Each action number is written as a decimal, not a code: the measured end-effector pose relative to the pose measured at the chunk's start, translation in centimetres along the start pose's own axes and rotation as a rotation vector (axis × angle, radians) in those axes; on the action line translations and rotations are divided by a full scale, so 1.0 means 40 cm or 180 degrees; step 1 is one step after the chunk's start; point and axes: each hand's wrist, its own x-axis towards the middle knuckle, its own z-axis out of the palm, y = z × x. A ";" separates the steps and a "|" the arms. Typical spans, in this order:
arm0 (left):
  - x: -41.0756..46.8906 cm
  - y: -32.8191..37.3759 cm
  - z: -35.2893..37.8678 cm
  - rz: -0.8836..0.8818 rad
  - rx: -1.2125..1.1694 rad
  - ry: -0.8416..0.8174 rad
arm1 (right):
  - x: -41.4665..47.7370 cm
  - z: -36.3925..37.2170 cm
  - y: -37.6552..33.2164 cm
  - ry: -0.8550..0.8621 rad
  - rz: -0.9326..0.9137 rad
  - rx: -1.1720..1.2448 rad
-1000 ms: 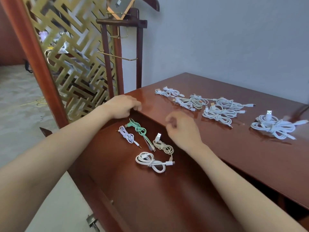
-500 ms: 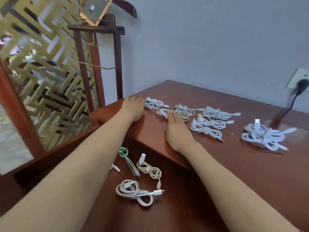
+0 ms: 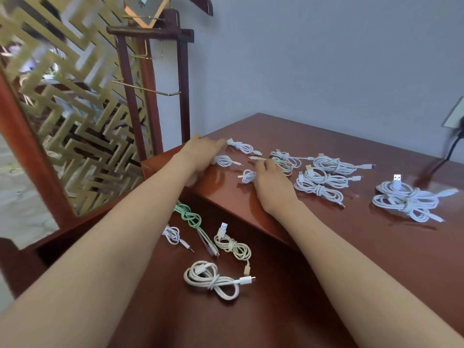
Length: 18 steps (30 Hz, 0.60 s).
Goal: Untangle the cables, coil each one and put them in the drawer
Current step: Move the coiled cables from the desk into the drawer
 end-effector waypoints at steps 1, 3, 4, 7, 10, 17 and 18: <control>-0.006 -0.005 0.002 -0.0008 -0.0115 -0.0048 | 0.001 -0.004 -0.002 -0.0001 -0.0055 -0.0099; -0.025 -0.017 0.001 0.0097 -0.0140 -0.0259 | 0.000 -0.013 -0.008 0.0025 -0.0139 -0.0327; -0.038 -0.023 0.001 0.0183 -0.0140 -0.0309 | -0.004 -0.018 -0.011 0.0081 -0.0167 -0.0395; -0.093 -0.037 0.009 0.0391 -0.0451 -0.0208 | -0.033 -0.034 -0.029 0.0218 -0.0225 -0.0146; -0.160 -0.064 0.006 0.0355 -0.0892 -0.0280 | -0.065 -0.038 -0.063 0.0128 -0.0182 0.0316; -0.302 -0.136 -0.033 0.0266 -0.0902 -0.0668 | -0.135 -0.071 -0.145 -0.0495 -0.0257 0.0953; -0.319 -0.137 -0.037 0.0248 -0.0860 -0.0766 | -0.150 -0.073 -0.158 -0.0612 -0.0314 0.0998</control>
